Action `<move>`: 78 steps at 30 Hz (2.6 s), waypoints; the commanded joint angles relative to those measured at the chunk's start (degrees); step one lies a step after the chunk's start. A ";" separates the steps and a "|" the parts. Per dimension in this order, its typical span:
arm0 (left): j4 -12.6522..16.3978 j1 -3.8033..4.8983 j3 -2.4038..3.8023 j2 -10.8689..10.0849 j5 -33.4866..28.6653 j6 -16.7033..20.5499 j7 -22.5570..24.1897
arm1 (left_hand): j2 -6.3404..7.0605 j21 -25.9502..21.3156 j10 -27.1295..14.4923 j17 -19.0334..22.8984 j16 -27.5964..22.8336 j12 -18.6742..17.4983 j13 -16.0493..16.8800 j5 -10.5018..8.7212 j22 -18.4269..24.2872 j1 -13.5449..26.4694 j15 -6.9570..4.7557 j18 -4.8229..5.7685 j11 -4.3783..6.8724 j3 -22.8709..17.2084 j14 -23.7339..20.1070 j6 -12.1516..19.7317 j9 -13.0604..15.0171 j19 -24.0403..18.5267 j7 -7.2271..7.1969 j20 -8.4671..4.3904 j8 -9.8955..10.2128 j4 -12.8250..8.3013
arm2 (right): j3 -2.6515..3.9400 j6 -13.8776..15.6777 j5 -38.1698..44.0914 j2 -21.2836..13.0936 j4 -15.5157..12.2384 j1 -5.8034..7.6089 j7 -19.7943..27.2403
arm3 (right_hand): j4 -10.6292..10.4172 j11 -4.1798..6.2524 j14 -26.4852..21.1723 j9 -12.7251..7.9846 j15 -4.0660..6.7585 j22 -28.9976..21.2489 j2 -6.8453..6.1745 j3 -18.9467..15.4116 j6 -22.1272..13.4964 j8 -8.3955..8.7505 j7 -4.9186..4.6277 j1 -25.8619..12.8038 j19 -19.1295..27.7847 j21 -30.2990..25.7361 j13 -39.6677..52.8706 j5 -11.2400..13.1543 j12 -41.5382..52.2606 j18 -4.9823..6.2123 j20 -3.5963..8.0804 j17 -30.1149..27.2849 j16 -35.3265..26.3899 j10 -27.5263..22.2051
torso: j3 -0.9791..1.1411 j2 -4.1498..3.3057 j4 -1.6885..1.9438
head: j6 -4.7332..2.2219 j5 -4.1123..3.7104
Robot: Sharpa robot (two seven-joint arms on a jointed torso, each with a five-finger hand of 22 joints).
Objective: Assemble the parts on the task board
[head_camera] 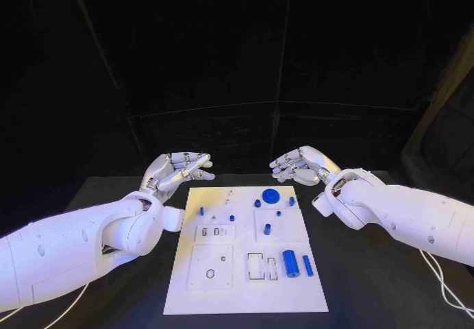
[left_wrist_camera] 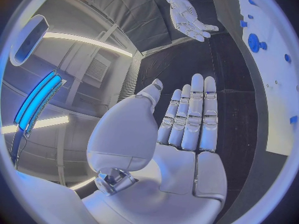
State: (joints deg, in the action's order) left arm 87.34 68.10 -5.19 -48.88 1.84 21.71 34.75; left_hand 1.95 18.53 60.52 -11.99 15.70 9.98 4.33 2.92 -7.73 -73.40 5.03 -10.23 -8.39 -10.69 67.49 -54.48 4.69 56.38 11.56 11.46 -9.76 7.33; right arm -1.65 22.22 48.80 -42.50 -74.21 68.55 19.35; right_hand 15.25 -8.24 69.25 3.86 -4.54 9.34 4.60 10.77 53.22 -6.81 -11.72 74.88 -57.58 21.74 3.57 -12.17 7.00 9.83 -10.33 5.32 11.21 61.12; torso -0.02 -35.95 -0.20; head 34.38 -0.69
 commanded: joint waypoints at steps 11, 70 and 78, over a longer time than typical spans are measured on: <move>5.17 0.22 0.07 -1.42 2.32 -2.54 -1.64 | -0.04 -0.49 0.11 -0.68 -1.12 -1.59 -0.34 -0.06 0.71 0.54 0.40 -0.25 -0.31 0.57 -0.47 -0.15 -0.47 0.19 0.47 0.30 1.42 -0.93 | 0.13 -6.32 39.39 3.10 0.76 2.95 -17.00 | 0.43 2.85 17.20 -0.10 4.41 11.30 -3.58 1.66 5.78 2.51 2.25 -0.78 -7.38 19.83 0.00 0.77 -3.60 0.57 5.38 10.68 11.66 6.38 | -0.52 -4.71 1.18 | -1.51 -1.22; 4.43 0.36 0.07 -0.94 2.33 -4.34 -3.11 | -0.35 -0.37 0.15 -1.92 -0.93 -2.67 -0.35 -0.06 0.92 0.99 0.22 -0.32 -0.36 1.21 0.87 -0.11 -0.66 1.42 0.59 0.16 2.23 -1.56 | 0.15 -17.64 45.53 8.31 4.61 3.67 -20.06 | -3.67 2.85 15.82 0.16 4.17 37.28 -3.88 9.60 5.96 2.61 2.87 -0.89 -12.10 45.52 0.18 3.40 -3.13 -1.96 4.54 43.89 49.54 4.16 | -0.41 -7.09 2.25 | -0.89 -1.21; 4.24 0.39 0.07 -0.93 2.33 -4.52 -3.20 | -0.42 -0.37 0.15 -1.97 -0.94 -2.72 -0.35 -0.06 0.94 0.96 0.22 -0.32 -0.35 1.19 0.89 -0.11 -0.66 1.46 0.58 0.15 2.26 -1.60 | 0.15 -16.77 45.82 8.62 4.72 3.66 -19.79 | -3.83 3.15 15.84 0.24 4.39 39.52 -3.45 12.25 7.14 2.46 2.89 -0.17 -12.75 47.25 0.23 5.75 -3.11 -2.28 4.69 45.65 51.49 5.79 | -0.38 -7.06 2.24 | -0.63 -1.22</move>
State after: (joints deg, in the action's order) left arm 91.58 68.38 -5.17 -49.82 3.88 18.07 31.36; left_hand 1.74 18.24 60.50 -13.91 14.80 7.51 4.04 2.89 -6.86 -72.75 5.22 -10.20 -8.39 -9.66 68.11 -54.67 4.13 57.39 11.76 11.60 -7.71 6.00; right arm -1.51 5.38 94.08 -33.96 -69.51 72.11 -0.60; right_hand 11.32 -5.12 83.94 4.06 -0.19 48.80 0.87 22.68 59.95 -4.21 -8.84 74.62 -69.84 68.85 3.77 -6.67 3.90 7.98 -5.62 50.92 62.55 66.65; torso -0.42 -43.04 2.04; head 33.68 -1.92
